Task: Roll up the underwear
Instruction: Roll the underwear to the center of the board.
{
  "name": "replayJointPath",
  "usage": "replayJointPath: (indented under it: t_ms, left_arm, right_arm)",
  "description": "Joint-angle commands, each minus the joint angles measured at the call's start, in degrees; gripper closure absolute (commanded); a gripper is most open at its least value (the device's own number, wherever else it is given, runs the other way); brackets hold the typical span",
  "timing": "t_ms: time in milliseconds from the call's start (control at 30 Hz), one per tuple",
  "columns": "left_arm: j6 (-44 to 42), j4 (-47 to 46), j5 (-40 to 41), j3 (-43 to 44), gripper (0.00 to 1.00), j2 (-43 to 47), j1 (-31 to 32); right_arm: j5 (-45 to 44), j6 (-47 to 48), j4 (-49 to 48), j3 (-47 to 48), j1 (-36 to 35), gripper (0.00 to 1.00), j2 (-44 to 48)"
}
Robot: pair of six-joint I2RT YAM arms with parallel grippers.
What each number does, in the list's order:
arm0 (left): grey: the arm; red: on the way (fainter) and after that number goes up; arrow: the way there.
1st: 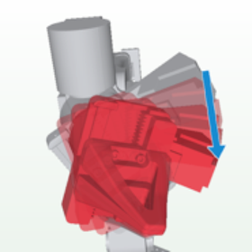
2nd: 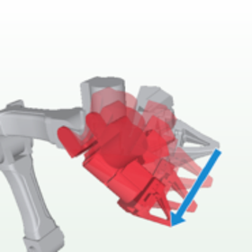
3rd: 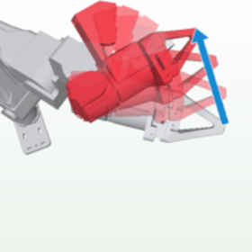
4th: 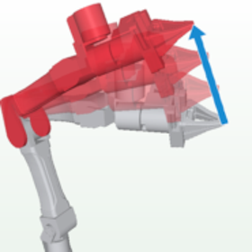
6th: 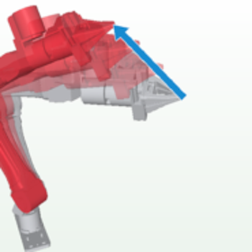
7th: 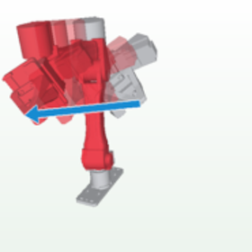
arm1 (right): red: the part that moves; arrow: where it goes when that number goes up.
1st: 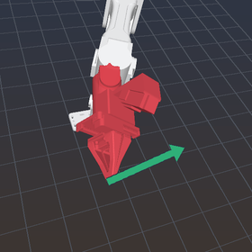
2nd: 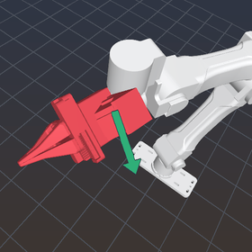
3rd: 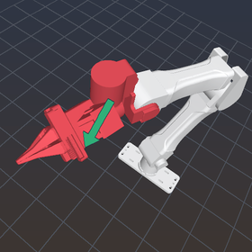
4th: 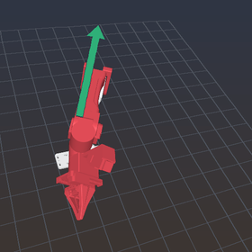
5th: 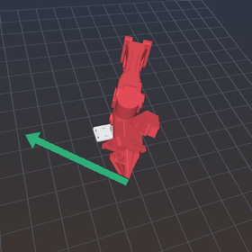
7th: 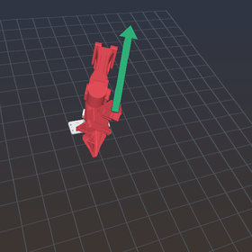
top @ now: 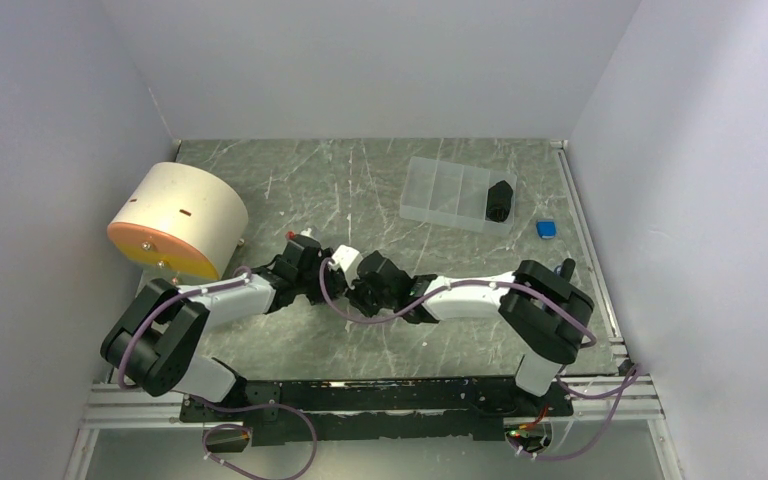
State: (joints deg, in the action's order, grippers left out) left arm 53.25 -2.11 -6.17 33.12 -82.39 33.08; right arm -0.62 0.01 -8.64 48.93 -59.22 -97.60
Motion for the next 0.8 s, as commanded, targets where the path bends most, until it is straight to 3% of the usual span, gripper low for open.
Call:
replayJointPath:
  t_ms: [0, 200, 400, 533, 767]
  left_arm:
    - [0.56, 2.02, 1.67, -0.37, 0.37, 0.79, 0.23]
    - [1.23, 1.01, 2.55, -1.22, 0.23, 4.8, 0.2]
    - [0.36, -3.17, 0.44, -1.32, 0.26, 3.59, 0.18]
    - [-1.0, -4.97, -1.5, 0.56, 0.32, -0.07, 0.3]
    - [-2.18, -2.93, -0.56, 3.26, 0.39, -6.2, 0.5]
  right_arm:
    - [2.67, -2.17, -0.16, 0.23, 1.51, 0.79, 0.04]
    - [27.77, -13.45, -12.03, -6.69, 12.39, 0.86, 0.53]
    - [46.26, -25.58, -29.07, -11.2, 21.47, 0.85, -6.21]
    - [51.35, -33.0, -38.51, -12.3, 25.21, 0.81, -10.81]
    - [48.21, -29.82, -30.89, -9.88, 26.95, 0.7, -9.83]
